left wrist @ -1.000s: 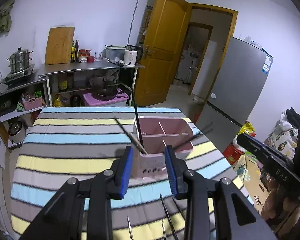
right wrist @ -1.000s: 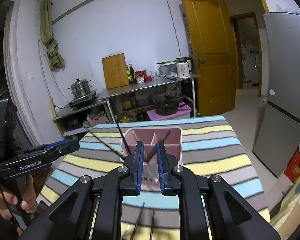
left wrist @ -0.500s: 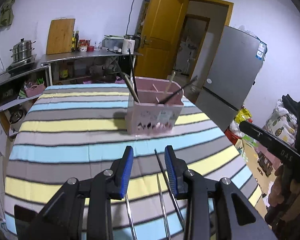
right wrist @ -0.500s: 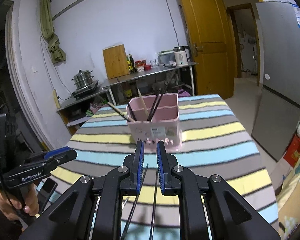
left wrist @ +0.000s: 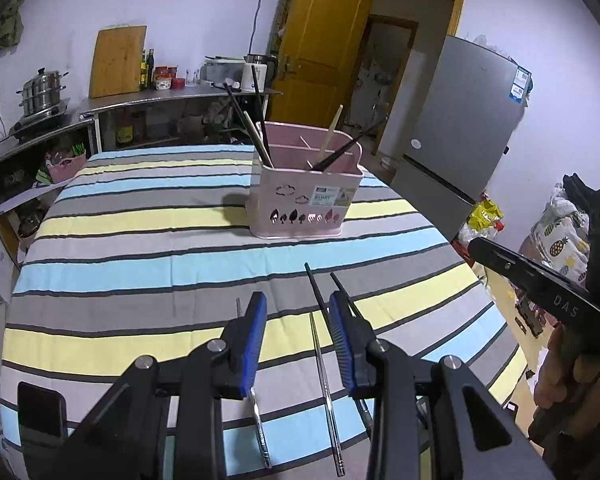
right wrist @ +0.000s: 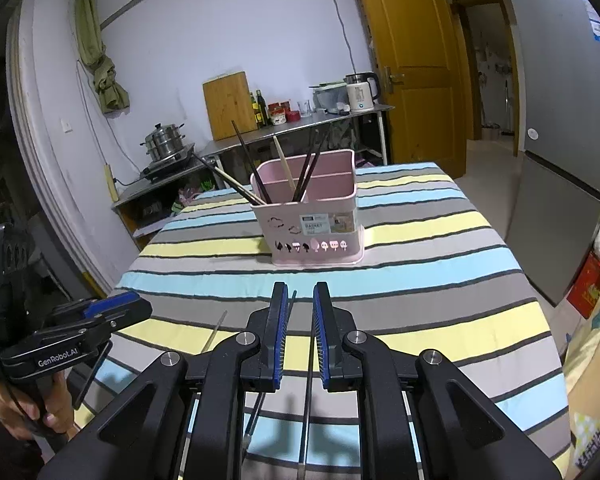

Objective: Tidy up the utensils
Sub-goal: 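Move both tools back toward the remaining black chopsticks on the cloth, then close the right tool on a black chopstick while the left tool grasps another black chopstick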

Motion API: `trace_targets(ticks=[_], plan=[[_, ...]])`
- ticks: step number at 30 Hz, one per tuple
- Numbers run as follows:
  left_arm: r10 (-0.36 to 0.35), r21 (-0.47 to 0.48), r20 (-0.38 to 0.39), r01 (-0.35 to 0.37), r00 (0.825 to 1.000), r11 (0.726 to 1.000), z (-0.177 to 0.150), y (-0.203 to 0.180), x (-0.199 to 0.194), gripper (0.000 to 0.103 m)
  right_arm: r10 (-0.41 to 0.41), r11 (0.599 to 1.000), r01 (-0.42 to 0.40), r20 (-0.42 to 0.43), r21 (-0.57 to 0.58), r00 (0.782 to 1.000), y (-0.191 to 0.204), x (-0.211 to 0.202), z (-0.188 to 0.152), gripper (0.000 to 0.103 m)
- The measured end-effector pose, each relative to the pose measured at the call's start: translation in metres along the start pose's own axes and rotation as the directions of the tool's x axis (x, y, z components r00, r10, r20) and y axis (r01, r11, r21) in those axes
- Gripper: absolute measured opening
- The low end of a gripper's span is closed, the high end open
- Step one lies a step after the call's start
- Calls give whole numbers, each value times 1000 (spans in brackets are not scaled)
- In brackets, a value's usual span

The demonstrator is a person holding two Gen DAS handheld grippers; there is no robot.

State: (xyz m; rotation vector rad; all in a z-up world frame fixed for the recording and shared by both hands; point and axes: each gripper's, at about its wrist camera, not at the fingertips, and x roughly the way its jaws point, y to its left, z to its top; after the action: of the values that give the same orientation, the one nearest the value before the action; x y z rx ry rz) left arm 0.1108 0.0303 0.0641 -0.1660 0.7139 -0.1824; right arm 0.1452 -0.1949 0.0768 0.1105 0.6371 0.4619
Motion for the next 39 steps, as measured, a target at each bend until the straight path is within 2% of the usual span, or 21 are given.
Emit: trace_targets(ticks=[6, 12, 19, 25, 28, 32, 39], plan=[[-7, -15, -38, 7, 999, 1000, -4, 4, 18, 34, -2, 1000, 2, -49, 0, 999, -5, 21, -9, 13], [-13, -22, -85, 12, 996, 1000, -6, 8, 41, 34, 4, 1000, -3, -139, 5, 990, -11, 57, -25, 13], [-21, -42, -122, 16, 992, 999, -5, 17, 62, 34, 3, 1000, -2, -254, 7, 967, -14, 108, -43, 13], [-24, -49, -153, 16, 988, 999, -3, 22, 80, 34, -4, 1000, 2, -316, -8, 949, -16, 136, -48, 13], [-26, -46, -166, 18, 986, 999, -3, 21, 88, 34, -8, 1000, 3, -335, -14, 942, -17, 143, -50, 13], [-35, -48, -185, 27, 982, 998, -2, 17, 100, 34, -13, 1000, 4, -333, -28, 943, -18, 142, -50, 7], [-76, -53, -219, 66, 973, 996, 6, 1, 124, 34, -36, 999, 29, -331, -24, 943, -36, 138, -47, 6]])
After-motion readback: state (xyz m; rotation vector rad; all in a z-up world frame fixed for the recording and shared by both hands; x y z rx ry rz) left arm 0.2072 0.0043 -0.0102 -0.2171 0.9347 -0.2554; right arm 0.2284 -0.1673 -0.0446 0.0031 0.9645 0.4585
